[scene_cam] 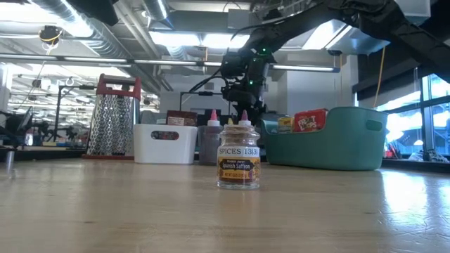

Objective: Pick & Place Kitchen Items
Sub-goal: Put the orange cereal box into the right green bin

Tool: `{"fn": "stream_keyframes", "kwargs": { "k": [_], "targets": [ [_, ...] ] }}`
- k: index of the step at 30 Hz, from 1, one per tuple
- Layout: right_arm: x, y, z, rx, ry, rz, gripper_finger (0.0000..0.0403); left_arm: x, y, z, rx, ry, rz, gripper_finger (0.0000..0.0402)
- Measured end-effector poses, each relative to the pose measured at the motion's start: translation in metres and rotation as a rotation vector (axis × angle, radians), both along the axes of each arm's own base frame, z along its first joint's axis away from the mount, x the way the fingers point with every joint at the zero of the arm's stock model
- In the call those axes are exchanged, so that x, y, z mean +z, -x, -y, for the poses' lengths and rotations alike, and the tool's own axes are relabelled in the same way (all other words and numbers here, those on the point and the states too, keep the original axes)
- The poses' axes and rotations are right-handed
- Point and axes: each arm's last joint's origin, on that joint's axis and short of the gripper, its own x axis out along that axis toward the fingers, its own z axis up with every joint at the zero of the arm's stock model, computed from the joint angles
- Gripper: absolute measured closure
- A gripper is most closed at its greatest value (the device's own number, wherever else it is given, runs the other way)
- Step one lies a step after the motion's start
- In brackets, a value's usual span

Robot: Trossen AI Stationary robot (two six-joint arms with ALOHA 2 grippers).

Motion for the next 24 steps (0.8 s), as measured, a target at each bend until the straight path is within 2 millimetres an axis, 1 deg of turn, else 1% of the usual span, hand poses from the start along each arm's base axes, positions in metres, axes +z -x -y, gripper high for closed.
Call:
{"fn": "stream_keyframes", "kwargs": {
  "k": [5,7,10,14,18,22,24],
  "targets": [
    [0.000,0.001,0.001,-0.009,0.027,-0.015,0.0176,0.000,0.000,0.000,0.000,0.000,0.000,0.0121],
    [0.003,0.002,0.000,-0.009,0.028,-0.014,0.0176,0.000,0.000,0.000,0.000,0.000,0.000,0.0121],
    [0.015,0.005,-0.002,-0.011,0.041,0.004,0.0176,0.000,0.000,0.000,0.000,0.000,0.000,0.0121],
    [0.038,0.011,-0.006,-0.012,0.065,0.049,0.0176,0.000,0.000,0.000,0.000,0.000,0.000,0.0121],
    [0.068,0.020,-0.015,-0.015,0.092,0.107,0.0176,0.000,0.000,0.000,0.000,0.000,0.000,0.0121],
    [0.098,0.029,-0.033,0.010,0.115,0.166,0.0176,0.000,0.000,0.000,0.000,0.000,0.000,0.0121],
    [0.116,0.034,-0.046,0.034,0.121,0.207,0.0176,0.000,0.000,0.000,0.004,0.004,0.000,0.0121]
  ]
}}
